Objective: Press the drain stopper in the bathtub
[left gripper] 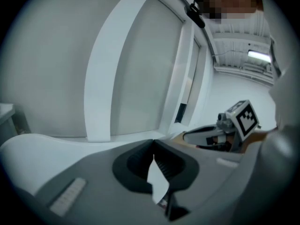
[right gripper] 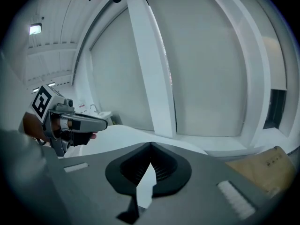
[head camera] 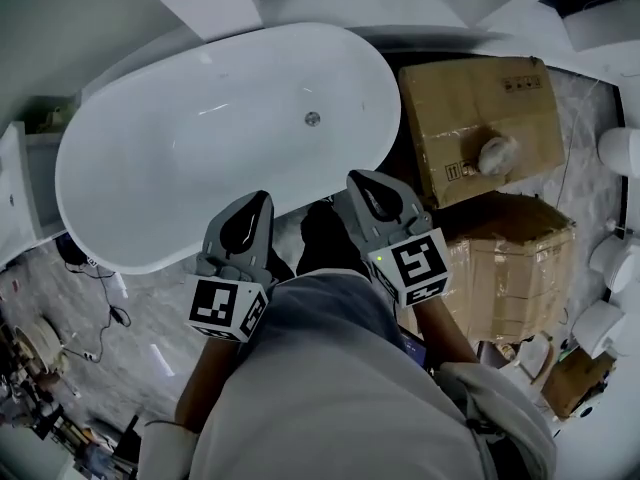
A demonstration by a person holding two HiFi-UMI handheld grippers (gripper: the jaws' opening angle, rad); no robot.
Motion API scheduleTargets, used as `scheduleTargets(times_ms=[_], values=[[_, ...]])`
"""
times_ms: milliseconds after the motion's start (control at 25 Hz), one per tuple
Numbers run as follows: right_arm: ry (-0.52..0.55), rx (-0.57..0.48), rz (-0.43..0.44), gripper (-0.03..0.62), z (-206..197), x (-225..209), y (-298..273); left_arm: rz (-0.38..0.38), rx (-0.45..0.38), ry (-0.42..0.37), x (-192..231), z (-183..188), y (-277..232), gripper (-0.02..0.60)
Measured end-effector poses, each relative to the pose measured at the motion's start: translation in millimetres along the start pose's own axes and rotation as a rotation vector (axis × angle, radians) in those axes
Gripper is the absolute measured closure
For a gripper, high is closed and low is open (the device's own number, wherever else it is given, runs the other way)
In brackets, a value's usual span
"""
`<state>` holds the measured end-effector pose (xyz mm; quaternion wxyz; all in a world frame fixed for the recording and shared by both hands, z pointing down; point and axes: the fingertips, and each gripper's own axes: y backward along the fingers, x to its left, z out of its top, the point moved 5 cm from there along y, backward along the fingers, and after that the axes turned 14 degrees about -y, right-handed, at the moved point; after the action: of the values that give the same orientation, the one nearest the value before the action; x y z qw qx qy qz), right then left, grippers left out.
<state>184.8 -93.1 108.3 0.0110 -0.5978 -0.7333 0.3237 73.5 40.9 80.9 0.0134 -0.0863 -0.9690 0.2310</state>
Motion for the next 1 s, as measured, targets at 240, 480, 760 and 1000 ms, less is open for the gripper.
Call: scheduleTargets(times_ms=[240, 480, 760, 1000], values=[[0.042, 0.079, 0.084, 0.608, -1.8, -27.5, -35.3, 0.113, 0.032, 0.084, 3.7, -10.2, -20.8, 0.581], [0.087, 0.118, 0.129, 0.608, -7.7, -41.0, -73.0, 0.178, 0.039, 0.126, 13.4, -22.3, -31.4, 0.581], [0.109, 0.153, 0.151, 0.608, -17.9, -45.6, -105.0, 0.217, 0.067, 0.154, 25.7, -46.0, -40.1, 0.581], [0.082, 0.165, 0.170, 0.608, -35.1, -53.0, -133.5, 0.191, 0.088, 0.163, 38.1, -68.6, -53.8, 0.581]])
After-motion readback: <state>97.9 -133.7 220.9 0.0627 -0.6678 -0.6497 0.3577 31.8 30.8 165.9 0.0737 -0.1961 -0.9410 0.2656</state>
